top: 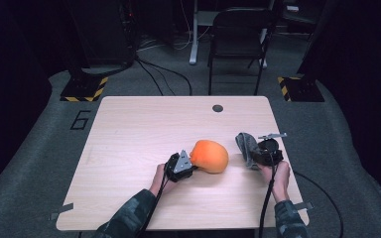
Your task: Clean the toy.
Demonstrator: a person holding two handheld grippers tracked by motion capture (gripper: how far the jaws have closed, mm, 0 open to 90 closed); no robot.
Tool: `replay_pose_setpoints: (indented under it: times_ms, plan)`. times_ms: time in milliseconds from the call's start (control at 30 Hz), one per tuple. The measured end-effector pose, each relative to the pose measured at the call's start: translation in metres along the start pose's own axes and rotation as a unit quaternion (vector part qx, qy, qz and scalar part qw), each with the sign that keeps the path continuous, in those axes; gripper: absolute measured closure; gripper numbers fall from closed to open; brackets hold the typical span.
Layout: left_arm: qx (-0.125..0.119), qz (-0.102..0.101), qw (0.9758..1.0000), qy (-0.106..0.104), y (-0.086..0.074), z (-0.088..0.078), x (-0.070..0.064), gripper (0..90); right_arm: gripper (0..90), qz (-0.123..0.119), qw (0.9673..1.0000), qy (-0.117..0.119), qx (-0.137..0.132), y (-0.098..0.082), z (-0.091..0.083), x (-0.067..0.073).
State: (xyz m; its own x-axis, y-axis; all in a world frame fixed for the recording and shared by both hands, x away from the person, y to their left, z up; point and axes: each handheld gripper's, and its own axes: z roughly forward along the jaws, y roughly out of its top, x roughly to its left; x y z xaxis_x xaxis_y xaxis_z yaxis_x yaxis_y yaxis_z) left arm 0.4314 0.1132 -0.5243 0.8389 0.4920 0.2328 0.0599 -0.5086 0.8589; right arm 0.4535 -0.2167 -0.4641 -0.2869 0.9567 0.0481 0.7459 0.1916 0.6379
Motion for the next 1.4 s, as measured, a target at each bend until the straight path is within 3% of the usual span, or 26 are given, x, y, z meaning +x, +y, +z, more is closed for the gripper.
replay_pose_setpoints:
  times_ms: [233,433,533,700,767,867,900,967,1000,1033,1133,1200,1233,1267,1400]
  plan:
    - [-0.016,-0.018,0.9997,-0.008,0.004,-0.004,0.003,75.2,70.8,-0.008,1.0000,0.002,-0.002,0.000,0.000,0.001]
    - [-0.033,-0.062,0.9973,-0.023,0.016,-0.013,0.004,75.5,70.9,-0.008,0.9999,-0.002,-0.007,0.000,0.000,0.001]
    - [-0.041,-0.095,0.9941,-0.031,0.025,-0.021,0.005,75.5,70.9,-0.004,0.9999,-0.002,-0.010,0.001,-0.002,0.000]
    - [-0.051,-0.159,0.9848,-0.046,0.037,-0.035,0.010,75.3,71.0,0.000,0.9999,-0.005,-0.010,0.001,-0.004,-0.001]
    - [-0.043,-0.178,0.9819,-0.048,0.041,-0.040,0.011,75.2,70.9,-0.006,0.9998,-0.006,-0.015,0.001,-0.004,-0.001]
    - [-0.029,-0.218,0.9743,-0.049,0.043,-0.043,0.014,75.1,71.0,-0.009,0.9996,-0.007,-0.026,0.003,-0.009,0.002]
    - [-0.020,-0.233,0.9709,-0.053,0.042,-0.044,0.016,75.0,71.1,-0.009,0.9994,-0.007,-0.032,0.004,-0.012,0.004]
    - [-0.003,-0.267,0.9615,-0.065,0.040,-0.043,0.018,74.9,71.1,-0.016,0.9990,-0.002,-0.042,0.007,-0.018,0.007]
    - [0.001,-0.287,0.9551,-0.074,0.038,-0.042,0.019,74.9,71.1,-0.017,0.9987,-0.001,-0.047,0.009,-0.021,0.009]
    - [0.005,-0.301,0.9504,-0.079,0.035,-0.041,0.019,74.9,71.1,-0.020,0.9984,0.002,-0.052,0.010,-0.025,0.011]
    - [0.015,-0.323,0.9428,-0.083,0.030,-0.036,0.021,74.8,71.1,-0.034,0.9973,0.010,-0.064,0.014,-0.035,0.019]
    - [0.021,-0.324,0.9428,-0.077,0.028,-0.034,0.022,74.7,71.1,-0.044,0.9961,0.018,-0.075,0.018,-0.042,0.028]
    - [0.020,-0.328,0.9412,-0.078,0.027,-0.032,0.022,74.6,71.2,-0.054,0.9954,0.022,-0.077,0.020,-0.046,0.034]
    - [0.025,-0.323,0.9433,-0.073,0.027,-0.031,0.022,74.6,71.1,-0.060,0.9944,0.029,-0.082,0.023,-0.051,0.041]
    - [0.032,-0.319,0.9451,-0.063,0.026,-0.026,0.019,74.1,71.1,-0.102,0.9874,0.065,-0.102,0.031,-0.068,0.081]
